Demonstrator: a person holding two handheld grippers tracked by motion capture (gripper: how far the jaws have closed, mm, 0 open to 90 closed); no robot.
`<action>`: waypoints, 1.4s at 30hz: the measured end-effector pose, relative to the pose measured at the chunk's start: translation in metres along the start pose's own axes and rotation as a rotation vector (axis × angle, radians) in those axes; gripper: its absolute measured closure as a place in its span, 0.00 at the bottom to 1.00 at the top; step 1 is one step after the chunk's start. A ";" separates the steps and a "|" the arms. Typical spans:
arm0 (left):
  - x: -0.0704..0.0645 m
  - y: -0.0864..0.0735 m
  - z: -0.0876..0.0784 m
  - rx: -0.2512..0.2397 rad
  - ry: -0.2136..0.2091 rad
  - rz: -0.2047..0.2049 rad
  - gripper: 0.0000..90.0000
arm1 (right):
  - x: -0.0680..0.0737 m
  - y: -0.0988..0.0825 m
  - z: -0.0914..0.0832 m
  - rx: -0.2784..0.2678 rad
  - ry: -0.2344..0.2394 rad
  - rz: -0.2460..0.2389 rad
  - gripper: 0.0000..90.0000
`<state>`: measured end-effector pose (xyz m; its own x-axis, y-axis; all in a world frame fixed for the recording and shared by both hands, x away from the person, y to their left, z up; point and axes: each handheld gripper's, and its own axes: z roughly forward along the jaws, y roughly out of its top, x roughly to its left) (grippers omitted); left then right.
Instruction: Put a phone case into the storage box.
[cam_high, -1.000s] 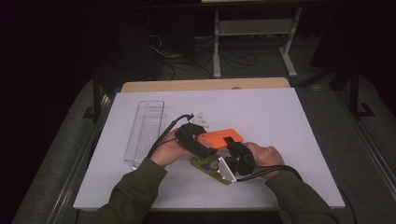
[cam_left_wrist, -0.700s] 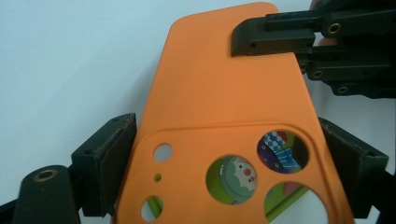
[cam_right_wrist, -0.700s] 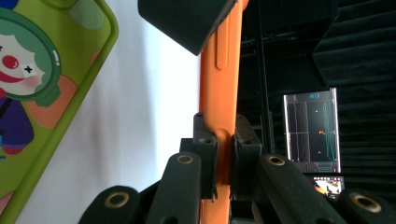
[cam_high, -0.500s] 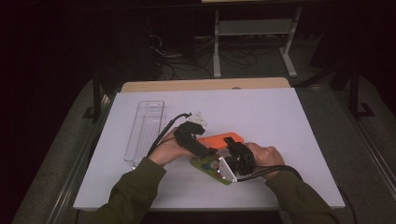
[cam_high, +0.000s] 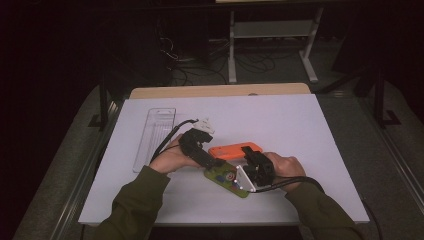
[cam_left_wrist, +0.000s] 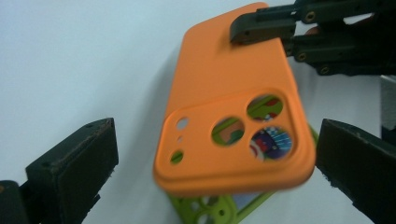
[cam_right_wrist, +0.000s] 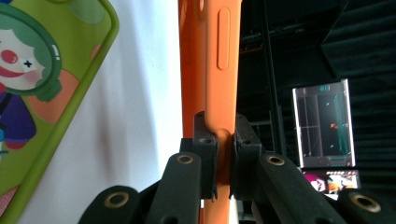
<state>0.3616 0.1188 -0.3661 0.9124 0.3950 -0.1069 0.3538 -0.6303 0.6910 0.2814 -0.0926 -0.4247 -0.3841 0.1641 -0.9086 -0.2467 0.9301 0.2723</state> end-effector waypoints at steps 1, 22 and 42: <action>0.001 0.000 -0.001 -0.004 0.003 -0.003 0.00 | 0.000 -0.001 0.000 0.012 0.015 0.026 0.91; 0.006 -0.002 -0.006 -0.030 0.035 -0.021 0.00 | -0.022 -0.018 0.005 0.033 0.110 0.291 0.91; 0.006 -0.001 -0.005 -0.029 0.044 -0.014 0.00 | -0.042 -0.031 0.009 0.018 0.255 0.721 0.91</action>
<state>0.3655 0.1255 -0.3638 0.8974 0.4327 -0.0859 0.3597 -0.6051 0.7103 0.3132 -0.1256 -0.3976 -0.6382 0.6540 -0.4063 0.1568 0.6270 0.7630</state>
